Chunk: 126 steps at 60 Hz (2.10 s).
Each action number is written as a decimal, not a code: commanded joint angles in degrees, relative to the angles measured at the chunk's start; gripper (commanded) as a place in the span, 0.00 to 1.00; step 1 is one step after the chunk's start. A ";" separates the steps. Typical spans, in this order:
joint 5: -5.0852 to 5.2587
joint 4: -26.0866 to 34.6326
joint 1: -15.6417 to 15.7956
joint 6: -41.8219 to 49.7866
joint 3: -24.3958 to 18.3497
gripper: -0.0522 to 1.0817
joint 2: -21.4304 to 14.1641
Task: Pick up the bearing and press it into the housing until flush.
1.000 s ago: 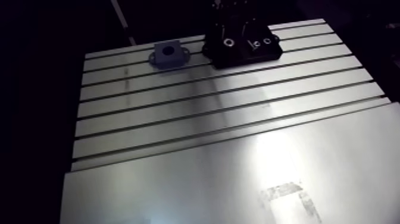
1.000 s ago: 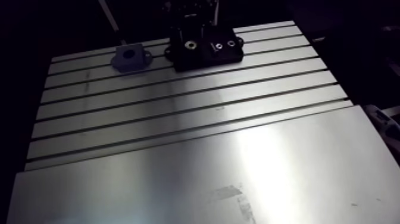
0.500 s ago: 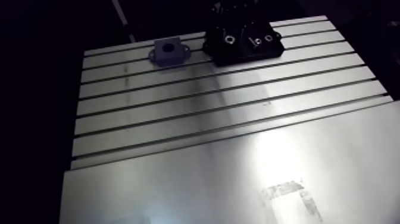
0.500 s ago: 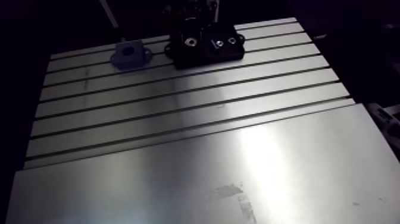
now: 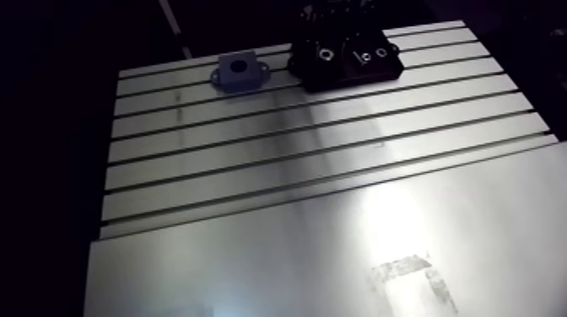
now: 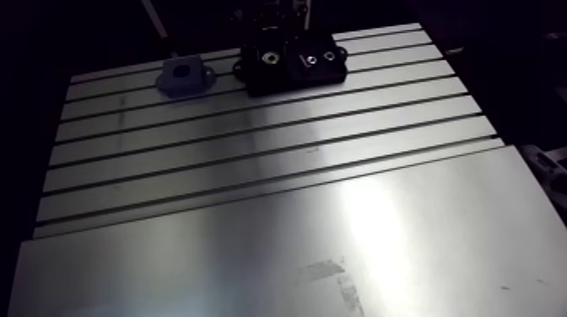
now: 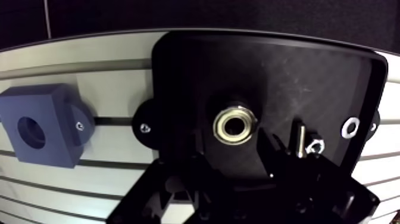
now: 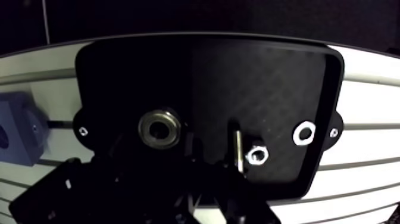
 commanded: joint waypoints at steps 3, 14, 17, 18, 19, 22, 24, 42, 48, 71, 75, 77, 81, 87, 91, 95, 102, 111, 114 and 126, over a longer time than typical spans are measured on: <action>0.00 -0.06 0.00 0.01 -0.45 0.43 0.42; -0.09 0.02 0.00 -0.07 -0.81 0.43 0.61; -0.09 0.02 0.00 -0.07 -0.81 0.43 0.61; -0.09 0.02 0.00 -0.07 -0.81 0.43 0.61; -0.09 0.02 0.00 -0.07 -0.81 0.43 0.61; -0.09 0.02 0.00 -0.07 -0.81 0.43 0.69; -0.09 0.02 0.00 -0.07 -0.81 0.43 0.63; -0.09 0.02 0.00 -0.07 -0.98 0.44 0.70; -0.08 0.01 0.00 -0.07 -1.06 0.44 0.70; -0.09 0.01 0.00 -0.06 -1.15 0.46 1.03; -0.09 0.02 0.00 -0.07 -1.17 0.46 1.05; -0.09 0.02 0.00 -0.07 -1.25 0.46 1.05; -0.09 0.01 0.00 -0.07 -1.24 0.46 1.05; -0.09 -0.06 0.00 0.01 -1.25 0.48 1.05; -0.09 -0.37 0.00 -0.06 -1.26 0.48 1.05; -0.16 -0.90 0.00 -0.15 -1.25 0.48 1.05; -1.38 -1.12 0.08 -0.08 -1.17 0.49 1.30; -1.49 -1.12 0.09 -0.16 -1.25 0.51 1.41; -1.49 -1.13 0.09 -0.16 -1.24 0.51 1.33; -1.49 -1.12 0.16 -0.16 -1.25 0.52 0.98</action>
